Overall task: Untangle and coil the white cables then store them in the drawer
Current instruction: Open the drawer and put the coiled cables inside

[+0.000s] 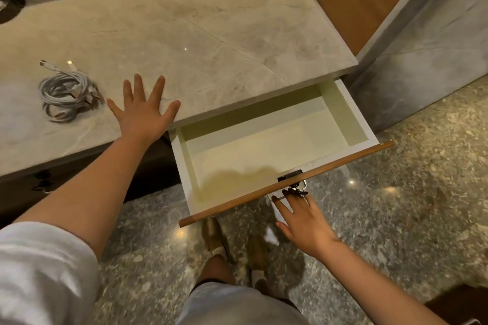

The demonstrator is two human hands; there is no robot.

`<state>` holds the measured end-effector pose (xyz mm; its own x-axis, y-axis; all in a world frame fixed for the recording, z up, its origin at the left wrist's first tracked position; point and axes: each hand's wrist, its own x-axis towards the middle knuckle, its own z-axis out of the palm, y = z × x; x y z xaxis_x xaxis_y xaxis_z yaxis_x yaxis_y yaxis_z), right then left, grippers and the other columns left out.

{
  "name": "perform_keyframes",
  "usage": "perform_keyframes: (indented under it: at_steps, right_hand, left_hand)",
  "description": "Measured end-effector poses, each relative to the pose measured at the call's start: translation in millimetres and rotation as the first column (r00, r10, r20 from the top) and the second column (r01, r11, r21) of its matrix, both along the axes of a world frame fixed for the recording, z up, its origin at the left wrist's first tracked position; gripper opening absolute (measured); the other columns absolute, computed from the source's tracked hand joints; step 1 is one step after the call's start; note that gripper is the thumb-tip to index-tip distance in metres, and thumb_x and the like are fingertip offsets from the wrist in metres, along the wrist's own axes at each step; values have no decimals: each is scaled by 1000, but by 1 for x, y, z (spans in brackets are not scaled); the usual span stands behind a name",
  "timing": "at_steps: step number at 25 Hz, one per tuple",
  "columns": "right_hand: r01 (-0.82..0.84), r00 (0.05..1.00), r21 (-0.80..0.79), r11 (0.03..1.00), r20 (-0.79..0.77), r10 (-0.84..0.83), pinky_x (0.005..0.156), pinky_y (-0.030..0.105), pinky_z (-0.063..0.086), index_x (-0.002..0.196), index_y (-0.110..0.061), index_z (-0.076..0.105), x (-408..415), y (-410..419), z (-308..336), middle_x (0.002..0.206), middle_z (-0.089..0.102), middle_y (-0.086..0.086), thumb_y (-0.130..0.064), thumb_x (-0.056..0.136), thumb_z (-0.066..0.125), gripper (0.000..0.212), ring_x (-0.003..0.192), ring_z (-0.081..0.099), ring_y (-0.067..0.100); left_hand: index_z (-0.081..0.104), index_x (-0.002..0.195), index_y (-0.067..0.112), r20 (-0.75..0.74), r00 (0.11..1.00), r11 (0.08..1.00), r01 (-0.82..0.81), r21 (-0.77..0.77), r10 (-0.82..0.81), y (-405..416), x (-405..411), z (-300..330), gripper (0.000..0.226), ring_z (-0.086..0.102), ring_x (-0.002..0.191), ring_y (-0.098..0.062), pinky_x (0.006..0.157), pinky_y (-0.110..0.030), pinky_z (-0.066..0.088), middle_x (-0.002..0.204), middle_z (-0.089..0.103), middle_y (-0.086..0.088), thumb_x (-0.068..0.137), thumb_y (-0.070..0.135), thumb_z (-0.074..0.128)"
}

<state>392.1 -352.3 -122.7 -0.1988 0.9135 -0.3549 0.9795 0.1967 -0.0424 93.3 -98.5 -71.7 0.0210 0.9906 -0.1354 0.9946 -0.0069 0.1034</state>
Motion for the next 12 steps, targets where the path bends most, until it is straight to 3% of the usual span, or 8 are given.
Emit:
perform_keyframes:
  at_steps: [4,6,12]
  right_hand:
    - [58,986,142,988,-161,-35,55,29,56,104,-18,68,-12,2,43,91,70,1,-42,84,36,45,75,68,18]
    - [55,983,237,970,-182,-11,48,27,52,99,-18,69,-23,19,69,87,69,-1,-40,85,36,42,68,67,16]
    - [-8,976,444,896,-192,104,68,34,52,104,-14,66,-66,130,113,100,68,8,-34,86,46,34,88,65,25]
  left_hand:
    - [2,145,45,23,1000,1000,10,-24,-9,0,-1,4,70,-10,145,-28,108,-66,-3,159,-7,-5,84,74,16]
    - [2,146,45,38,999,999,18,-44,-16,-1,0,4,70,-11,145,-27,108,-66,-4,159,-8,-5,83,74,17]
    - [-1,145,47,73,997,999,7,-54,-3,1,-1,8,70,-12,145,-26,109,-64,-5,159,-8,-3,84,74,20]
